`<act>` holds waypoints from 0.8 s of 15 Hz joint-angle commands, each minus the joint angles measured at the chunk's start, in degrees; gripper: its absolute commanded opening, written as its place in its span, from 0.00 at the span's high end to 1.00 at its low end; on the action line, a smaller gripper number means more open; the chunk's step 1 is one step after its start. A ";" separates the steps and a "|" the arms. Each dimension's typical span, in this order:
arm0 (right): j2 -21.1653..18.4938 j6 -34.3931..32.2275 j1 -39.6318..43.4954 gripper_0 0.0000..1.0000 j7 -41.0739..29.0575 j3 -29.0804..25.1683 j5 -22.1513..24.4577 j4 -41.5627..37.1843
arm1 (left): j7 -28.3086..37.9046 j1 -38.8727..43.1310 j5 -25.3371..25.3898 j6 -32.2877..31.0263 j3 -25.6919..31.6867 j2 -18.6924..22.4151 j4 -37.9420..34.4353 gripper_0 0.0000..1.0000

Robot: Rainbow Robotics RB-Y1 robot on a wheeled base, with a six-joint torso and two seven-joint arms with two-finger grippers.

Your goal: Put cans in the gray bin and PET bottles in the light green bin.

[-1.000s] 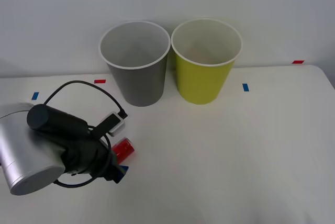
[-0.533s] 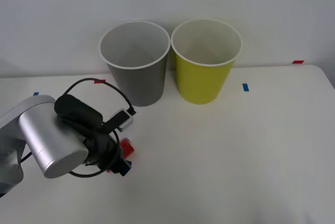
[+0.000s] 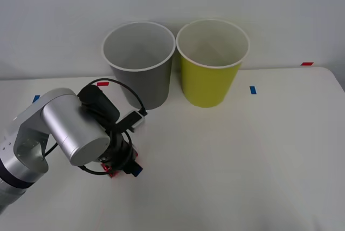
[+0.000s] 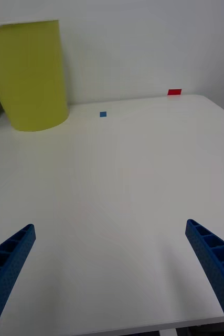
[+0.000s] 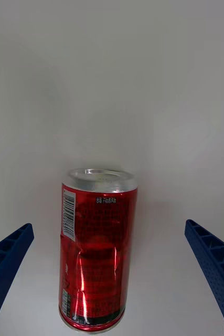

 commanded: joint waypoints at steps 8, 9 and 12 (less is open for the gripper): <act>0.00 0.00 0.00 0.00 0.00 0.00 0.00 0.00 | -0.65 -2.48 -0.87 1.27 -0.36 -3.79 8.62 0.00; 0.00 0.00 0.00 0.00 0.00 0.00 0.00 0.00 | -0.82 -2.92 -2.18 2.33 -0.36 -5.11 9.94 0.00; 0.00 0.00 0.00 0.00 0.00 0.00 0.00 0.00 | -1.26 -2.92 -3.24 3.21 -0.36 -5.64 10.99 0.00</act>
